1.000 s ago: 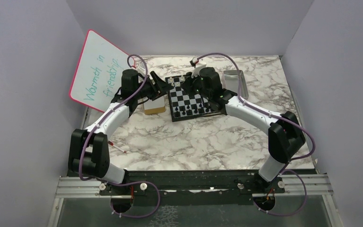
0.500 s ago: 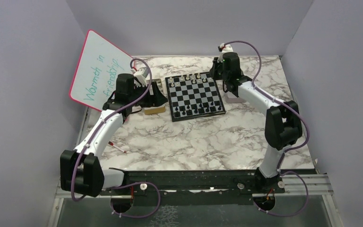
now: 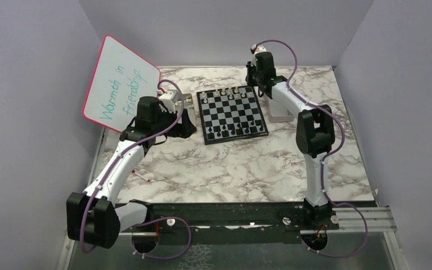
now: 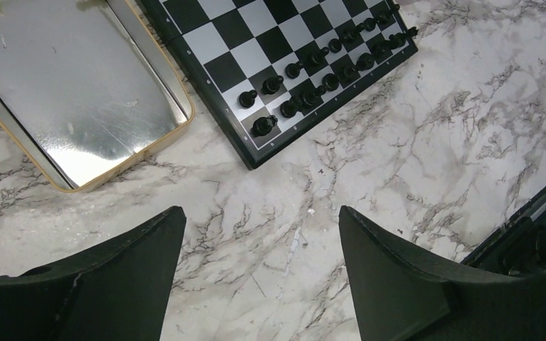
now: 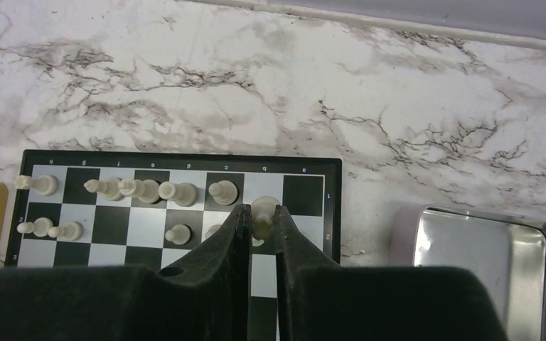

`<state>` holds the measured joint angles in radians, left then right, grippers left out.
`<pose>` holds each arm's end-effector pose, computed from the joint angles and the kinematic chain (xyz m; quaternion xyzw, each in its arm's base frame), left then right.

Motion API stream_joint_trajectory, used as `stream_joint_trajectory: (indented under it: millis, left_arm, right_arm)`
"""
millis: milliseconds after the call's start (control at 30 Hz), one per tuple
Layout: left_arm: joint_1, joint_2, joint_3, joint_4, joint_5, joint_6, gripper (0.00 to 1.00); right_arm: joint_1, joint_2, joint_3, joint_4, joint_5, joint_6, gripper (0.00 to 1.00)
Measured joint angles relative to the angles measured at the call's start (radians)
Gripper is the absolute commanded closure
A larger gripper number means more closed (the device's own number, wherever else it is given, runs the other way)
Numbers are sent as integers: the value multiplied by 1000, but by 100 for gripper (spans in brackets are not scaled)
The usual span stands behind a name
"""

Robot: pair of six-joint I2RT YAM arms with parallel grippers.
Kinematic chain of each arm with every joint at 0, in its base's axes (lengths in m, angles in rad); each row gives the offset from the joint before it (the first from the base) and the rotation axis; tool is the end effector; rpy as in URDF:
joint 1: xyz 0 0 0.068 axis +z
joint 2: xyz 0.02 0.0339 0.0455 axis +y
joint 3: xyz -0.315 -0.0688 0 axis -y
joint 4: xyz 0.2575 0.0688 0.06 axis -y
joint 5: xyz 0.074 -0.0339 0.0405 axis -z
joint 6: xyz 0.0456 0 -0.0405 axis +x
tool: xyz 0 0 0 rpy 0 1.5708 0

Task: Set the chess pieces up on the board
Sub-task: Place the chess piece on the chessboard.

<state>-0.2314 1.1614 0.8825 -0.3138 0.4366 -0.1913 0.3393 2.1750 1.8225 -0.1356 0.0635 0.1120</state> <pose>0.2431 -0.0771 0.3248 0.1190 0.8596 -0.2831 0.4083 0.5355 0.1859 0.2841 -0.0809 0.8529 0.0887 0.5081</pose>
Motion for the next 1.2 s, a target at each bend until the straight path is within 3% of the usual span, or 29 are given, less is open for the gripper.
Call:
stream_joint_trajectory:
  millis: [100, 167, 200, 767, 1200]
  left_arm:
    - [0, 0, 0, -3, 0, 3, 18]
    - [0, -1, -1, -3, 0, 6, 2]
    - [-2, -2, -2, -3, -1, 7, 1]
    - [-5, -24, -8, -4, -17, 16, 1]
    - [-5, -26, -8, -5, -27, 17, 1]
  right_arm:
    - [0, 54, 55, -30, 0, -2, 85]
    - [0, 86, 87, -51, 0, -6, 85]
    - [0, 108, 112, -67, 0, -9, 85]
    - [-8, 240, 287, -200, -1, -17, 82]
    - [-21, 273, 305, -241, -2, -16, 81]
